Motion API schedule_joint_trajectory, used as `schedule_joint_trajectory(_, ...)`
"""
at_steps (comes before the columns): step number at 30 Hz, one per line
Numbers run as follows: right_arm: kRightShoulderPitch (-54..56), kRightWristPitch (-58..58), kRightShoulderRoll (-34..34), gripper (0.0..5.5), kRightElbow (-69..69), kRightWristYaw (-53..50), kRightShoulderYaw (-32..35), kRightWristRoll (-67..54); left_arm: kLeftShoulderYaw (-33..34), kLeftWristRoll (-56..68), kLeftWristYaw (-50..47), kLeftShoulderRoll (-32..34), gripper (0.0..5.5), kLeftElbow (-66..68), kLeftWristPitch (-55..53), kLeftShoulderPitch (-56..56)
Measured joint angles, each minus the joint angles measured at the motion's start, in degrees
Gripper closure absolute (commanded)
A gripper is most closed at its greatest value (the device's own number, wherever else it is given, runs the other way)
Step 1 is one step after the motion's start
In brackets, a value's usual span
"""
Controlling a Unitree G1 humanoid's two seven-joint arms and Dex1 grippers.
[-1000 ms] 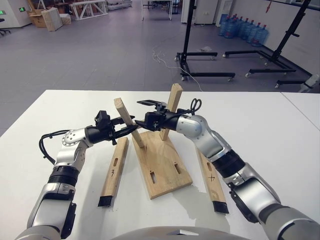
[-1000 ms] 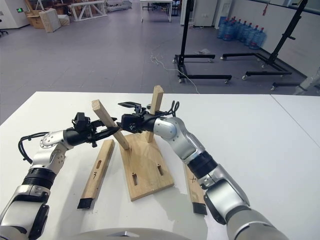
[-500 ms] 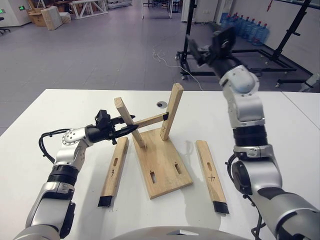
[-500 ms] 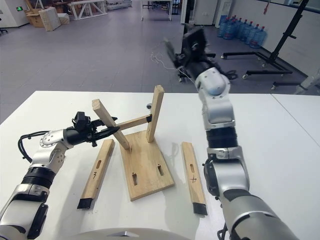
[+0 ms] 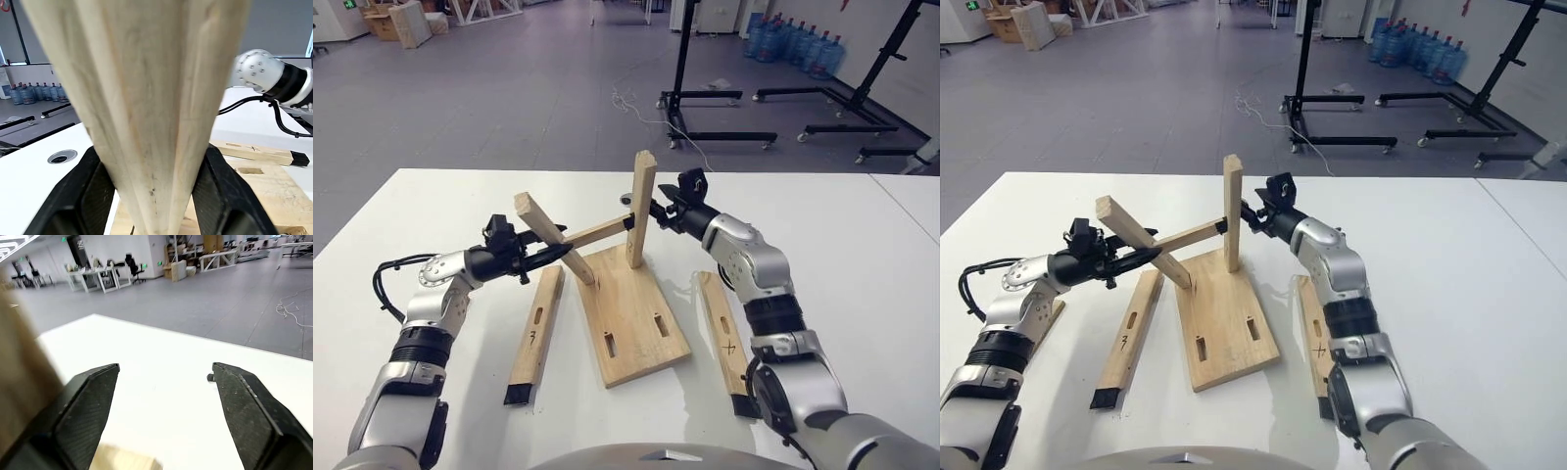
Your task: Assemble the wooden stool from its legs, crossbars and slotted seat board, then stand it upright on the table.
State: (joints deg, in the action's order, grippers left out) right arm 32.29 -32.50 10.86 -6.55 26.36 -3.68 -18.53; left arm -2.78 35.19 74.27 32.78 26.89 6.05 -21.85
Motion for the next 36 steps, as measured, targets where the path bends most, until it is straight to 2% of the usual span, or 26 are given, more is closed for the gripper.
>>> schedule_joint_trajectory(2,-0.2,-3.6,0.2,1.98,3.2,-0.1,-1.3,0.6,0.0,0.0,-0.1,1.4,3.48,-0.2,-0.2,1.2)
schedule_joint_trajectory(7,-0.3,-4.3,1.2,1.98,3.8,-0.4,-2.2,3.8,-0.8,0.0,-0.8,1.5,3.48,-1.0,-0.2,0.9)
schedule_joint_trajectory(12,0.0,-1.4,0.8,1.98,-2.0,-2.3,-2.2,6.9,-3.6,-0.7,-2.4,1.5,3.48,-1.8,-0.4,-1.2)
schedule_joint_trajectory(18,6.9,6.0,-2.7,1.98,-12.5,-9.3,2.9,7.3,-7.3,-4.1,-0.6,3.0,3.48,-1.1,-4.1,-6.8)
schedule_joint_trajectory(21,10.9,7.6,-3.5,1.98,-12.9,-13.3,5.9,7.1,-8.9,-4.9,0.6,3.4,3.48,0.2,-4.9,-9.2)
schedule_joint_trajectory(28,6.9,-0.9,-4.0,1.98,5.5,-20.0,6.6,7.6,-10.5,-5.5,2.7,4.4,3.48,-0.1,-6.1,-10.8)
schedule_joint_trajectory(36,-3.5,-4.4,-1.5,1.98,13.1,-22.1,9.8,8.5,-10.5,-6.5,1.1,6.1,3.48,-4.9,-8.4,-9.2)
